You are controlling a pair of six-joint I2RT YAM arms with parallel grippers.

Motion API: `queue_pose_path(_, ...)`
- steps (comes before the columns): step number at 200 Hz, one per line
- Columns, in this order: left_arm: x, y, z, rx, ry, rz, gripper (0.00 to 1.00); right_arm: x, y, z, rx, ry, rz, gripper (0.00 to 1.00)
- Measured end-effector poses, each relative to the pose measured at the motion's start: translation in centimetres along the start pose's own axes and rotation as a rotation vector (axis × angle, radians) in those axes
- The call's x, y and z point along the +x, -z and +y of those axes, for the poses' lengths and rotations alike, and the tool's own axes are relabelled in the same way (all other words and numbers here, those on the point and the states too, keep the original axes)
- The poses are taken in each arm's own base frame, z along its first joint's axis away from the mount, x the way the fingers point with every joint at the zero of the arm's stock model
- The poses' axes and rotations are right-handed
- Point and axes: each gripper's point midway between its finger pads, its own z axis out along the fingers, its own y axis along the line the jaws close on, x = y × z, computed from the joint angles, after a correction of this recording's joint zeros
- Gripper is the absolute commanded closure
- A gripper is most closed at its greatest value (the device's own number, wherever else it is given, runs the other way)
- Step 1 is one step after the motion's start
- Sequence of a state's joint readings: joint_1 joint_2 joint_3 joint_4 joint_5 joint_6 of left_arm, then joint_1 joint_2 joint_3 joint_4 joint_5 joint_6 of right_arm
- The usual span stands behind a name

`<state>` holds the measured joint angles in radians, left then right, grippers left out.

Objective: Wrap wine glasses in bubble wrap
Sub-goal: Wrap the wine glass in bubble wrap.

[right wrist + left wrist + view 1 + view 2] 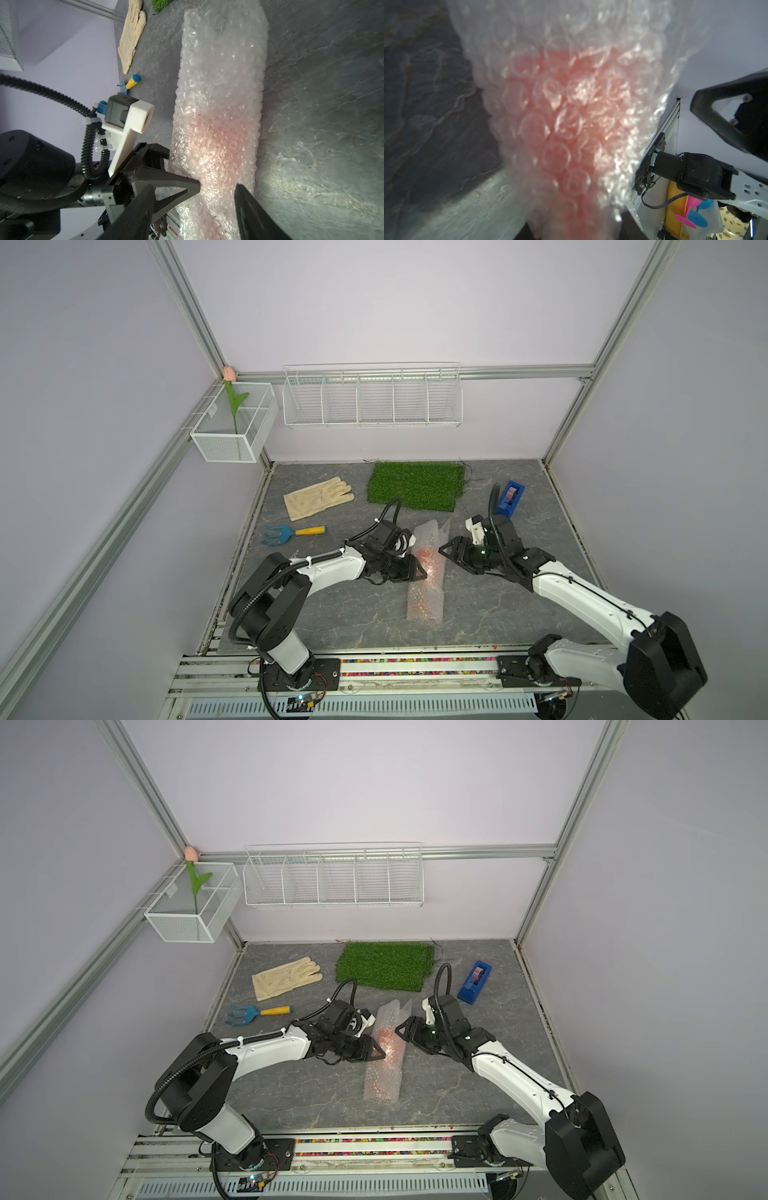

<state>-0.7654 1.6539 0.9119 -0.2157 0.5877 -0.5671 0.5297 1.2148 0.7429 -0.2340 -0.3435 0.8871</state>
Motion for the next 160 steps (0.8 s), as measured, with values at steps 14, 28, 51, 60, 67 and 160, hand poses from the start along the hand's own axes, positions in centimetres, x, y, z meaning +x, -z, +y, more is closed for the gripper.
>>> queue_pose_path(14,-0.5,-0.3,-0.5,0.007,-0.038,0.016,0.62,0.4,-0.4,-0.1,0.009,0.022,0.034,0.37)
queue_pose_path(28,-1.3,-0.7,-0.9,0.016,-0.079,0.032,0.64,0.5,-0.7,-0.2,0.018,0.04,0.057,0.37)
queue_pose_path(51,-2.2,-1.3,-1.6,0.039,-0.14,0.051,0.64,0.1,-1.1,-0.2,0.022,0.059,0.072,0.38)
queue_pose_path(60,-2.3,-1.5,-1.8,0.049,-0.158,0.061,0.64,-0.2,-1.3,-0.2,0.024,0.065,0.074,0.38)
queue_pose_path(67,-2.3,-1.5,-2.0,0.054,-0.169,0.067,0.64,-0.4,-1.5,-0.2,0.026,0.068,0.074,0.38)
queue_pose_path(160,-2.2,-2.3,-1.2,0.079,-0.191,0.113,0.64,-1.7,-3.2,0.2,0.025,0.071,0.097,0.4)
